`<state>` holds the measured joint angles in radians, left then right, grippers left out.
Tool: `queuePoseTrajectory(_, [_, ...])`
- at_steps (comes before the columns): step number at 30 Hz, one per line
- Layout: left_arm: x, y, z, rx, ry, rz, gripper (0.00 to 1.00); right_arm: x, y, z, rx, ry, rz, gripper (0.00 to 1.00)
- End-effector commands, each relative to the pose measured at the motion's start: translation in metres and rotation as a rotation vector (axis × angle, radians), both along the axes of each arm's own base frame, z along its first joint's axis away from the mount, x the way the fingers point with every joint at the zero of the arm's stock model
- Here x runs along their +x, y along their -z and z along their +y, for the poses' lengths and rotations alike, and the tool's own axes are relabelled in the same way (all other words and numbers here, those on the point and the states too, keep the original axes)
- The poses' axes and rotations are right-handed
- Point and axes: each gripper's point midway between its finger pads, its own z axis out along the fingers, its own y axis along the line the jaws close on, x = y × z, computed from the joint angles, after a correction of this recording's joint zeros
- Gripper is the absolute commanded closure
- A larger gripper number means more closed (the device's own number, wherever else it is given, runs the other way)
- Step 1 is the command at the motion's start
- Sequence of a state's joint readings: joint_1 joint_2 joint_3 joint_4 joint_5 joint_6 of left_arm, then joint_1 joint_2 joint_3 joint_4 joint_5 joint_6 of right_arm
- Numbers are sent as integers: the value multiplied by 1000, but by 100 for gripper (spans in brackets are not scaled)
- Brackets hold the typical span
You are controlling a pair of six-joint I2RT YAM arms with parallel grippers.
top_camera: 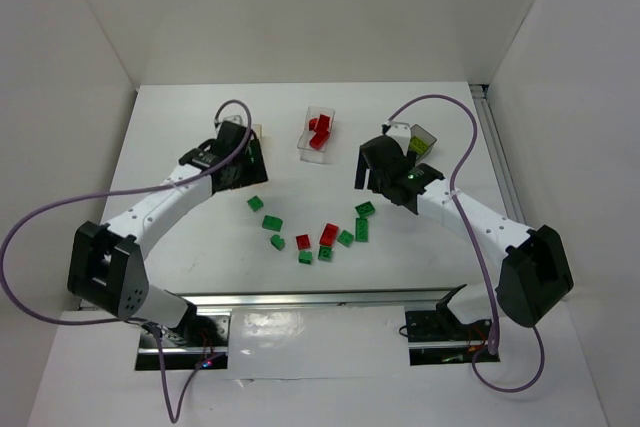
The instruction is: Sort the legos into containers by color
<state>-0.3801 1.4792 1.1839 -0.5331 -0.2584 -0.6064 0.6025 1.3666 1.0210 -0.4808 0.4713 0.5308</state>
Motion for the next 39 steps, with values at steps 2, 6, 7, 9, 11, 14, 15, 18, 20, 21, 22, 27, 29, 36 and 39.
queuePoseTrajectory(2, [-34, 44, 4, -100, -224, 78, 15, 2, -10, 10, 49, -16, -37, 14])
queuePoseTrajectory(6, [-38, 67, 3, -122, -362, 114, 13, 0, -18, 13, 62, -26, -55, 13])
queuePoseTrajectory(7, [-37, 72, 5, -119, -388, 121, 13, -2, -20, 11, 62, -26, -55, 13])
queuePoseTrajectory(9, [-29, 79, 1, -118, -389, 122, 14, -3, -19, 8, 47, -16, -51, 13])
queuePoseTrajectory(11, [-19, 81, -3, -120, -371, 104, 15, -4, -21, 4, 39, -7, -55, 12])
queuePoseTrajectory(14, [-16, 99, -4, -91, -375, 146, 20, -4, -21, 4, 39, -7, -55, 12])
queuePoseTrajectory(15, [-13, 101, -6, -89, -375, 149, 23, -4, -21, 4, 39, -7, -55, 12])
queuePoseTrajectory(18, [-11, 111, -2, -65, -408, 159, 29, -4, -21, 4, 39, -7, -55, 12])
queuePoseTrajectory(20, [-11, 114, 0, -29, -403, 153, 35, -4, -21, 4, 39, -7, -55, 12])
queuePoseTrajectory(21, [-8, 113, 2, -18, -402, 138, 37, -4, -21, 4, 31, -14, -55, 12])
queuePoseTrajectory(22, [-5, 112, -2, -8, -386, 124, 39, -4, -21, 4, 31, -14, -55, 12])
queuePoseTrajectory(27, [14, 98, -7, 18, -326, 87, 68, -2, -22, 5, 32, -14, -56, 12])
queuePoseTrajectory(29, [21, 76, -10, 11, -294, 45, 70, 0, -26, 5, 32, -8, -67, 12])
queuePoseTrajectory(36, [48, 4, -5, 41, -172, -107, 70, -1, -26, 7, 38, -15, -63, 12])
queuePoseTrajectory(39, [66, -10, 13, 66, -212, -144, 70, 1, -23, 8, 37, -15, -62, 12])
